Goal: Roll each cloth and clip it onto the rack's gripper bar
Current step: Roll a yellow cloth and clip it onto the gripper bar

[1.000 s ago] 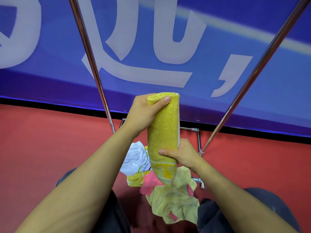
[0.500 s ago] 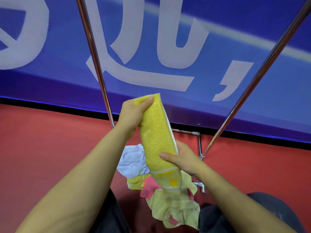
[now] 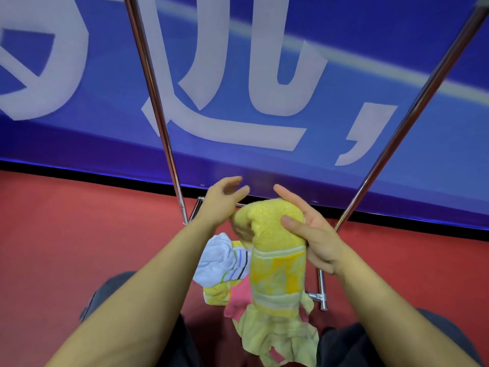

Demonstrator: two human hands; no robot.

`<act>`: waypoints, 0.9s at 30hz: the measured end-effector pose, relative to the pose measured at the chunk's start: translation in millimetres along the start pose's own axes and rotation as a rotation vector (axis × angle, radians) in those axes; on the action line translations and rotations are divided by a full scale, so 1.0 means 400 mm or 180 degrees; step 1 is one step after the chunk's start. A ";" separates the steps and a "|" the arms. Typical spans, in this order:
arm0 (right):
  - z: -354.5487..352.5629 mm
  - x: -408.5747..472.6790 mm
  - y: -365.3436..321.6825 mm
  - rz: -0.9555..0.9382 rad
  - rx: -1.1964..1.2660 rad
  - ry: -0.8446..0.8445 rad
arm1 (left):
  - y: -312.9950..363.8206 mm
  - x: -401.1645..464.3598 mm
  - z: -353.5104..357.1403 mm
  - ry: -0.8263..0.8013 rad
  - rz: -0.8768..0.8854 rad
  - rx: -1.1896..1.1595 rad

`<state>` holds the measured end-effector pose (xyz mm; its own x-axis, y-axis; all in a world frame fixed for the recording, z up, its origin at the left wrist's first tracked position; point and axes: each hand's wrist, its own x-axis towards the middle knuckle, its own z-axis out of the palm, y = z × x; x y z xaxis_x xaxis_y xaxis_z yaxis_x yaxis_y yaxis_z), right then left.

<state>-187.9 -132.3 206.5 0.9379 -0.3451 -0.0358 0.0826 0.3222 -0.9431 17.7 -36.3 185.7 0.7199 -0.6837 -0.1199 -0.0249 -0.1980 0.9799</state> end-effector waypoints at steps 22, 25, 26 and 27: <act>-0.027 0.000 -0.030 -0.0143 0.0893 0.0806 | 0.051 -0.123 0.071 -0.2011 -0.0305 -0.0938; -0.021 0.001 -0.025 -0.0150 0.1003 0.0806 | 0.049 -0.126 0.082 -0.1948 -0.0294 -0.0992; -0.020 0.002 -0.023 -0.0146 0.1026 0.0807 | 0.050 -0.127 0.084 -0.1916 -0.0286 -0.0983; -0.020 0.003 -0.022 -0.0143 0.1030 0.0816 | 0.049 -0.126 0.086 -0.1876 -0.0272 -0.0968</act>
<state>-190.2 -142.5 212.3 0.8200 -0.5604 -0.1166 0.2616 0.5481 -0.7945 -43.0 -29.8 205.6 0.2089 -0.9609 -0.1817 0.2743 -0.1208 0.9540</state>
